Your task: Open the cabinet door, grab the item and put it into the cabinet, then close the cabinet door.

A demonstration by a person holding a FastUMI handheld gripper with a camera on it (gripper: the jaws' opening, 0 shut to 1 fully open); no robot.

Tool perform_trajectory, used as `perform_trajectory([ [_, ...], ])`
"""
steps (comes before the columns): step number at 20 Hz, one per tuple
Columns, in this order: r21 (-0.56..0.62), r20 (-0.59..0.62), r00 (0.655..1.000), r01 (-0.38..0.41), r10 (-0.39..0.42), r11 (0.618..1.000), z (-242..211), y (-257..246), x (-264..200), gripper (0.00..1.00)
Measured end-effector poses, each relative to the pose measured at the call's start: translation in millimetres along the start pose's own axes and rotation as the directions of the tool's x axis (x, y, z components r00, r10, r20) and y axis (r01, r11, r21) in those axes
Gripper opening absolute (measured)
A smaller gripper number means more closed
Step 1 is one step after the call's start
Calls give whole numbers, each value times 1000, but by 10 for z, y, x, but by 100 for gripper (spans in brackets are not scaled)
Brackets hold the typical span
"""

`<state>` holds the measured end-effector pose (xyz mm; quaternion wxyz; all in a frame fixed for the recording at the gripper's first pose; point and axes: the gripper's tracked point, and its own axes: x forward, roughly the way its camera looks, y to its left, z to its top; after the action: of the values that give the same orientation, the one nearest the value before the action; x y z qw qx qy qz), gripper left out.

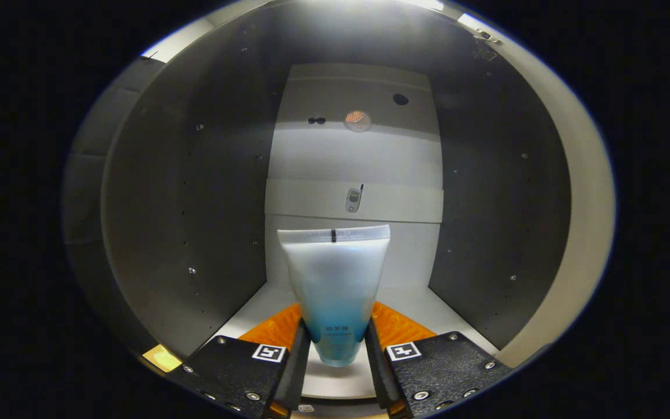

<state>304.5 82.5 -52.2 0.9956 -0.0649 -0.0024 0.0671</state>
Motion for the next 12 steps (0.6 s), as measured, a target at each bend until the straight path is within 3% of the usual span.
perform_trajectory([
  [8, 35, -94, 995, -12, 16, 999, -329, -11, 185, 49],
  [12, 39, -79, 997, -9, 12, 999, -428, -21, 216, 49],
])
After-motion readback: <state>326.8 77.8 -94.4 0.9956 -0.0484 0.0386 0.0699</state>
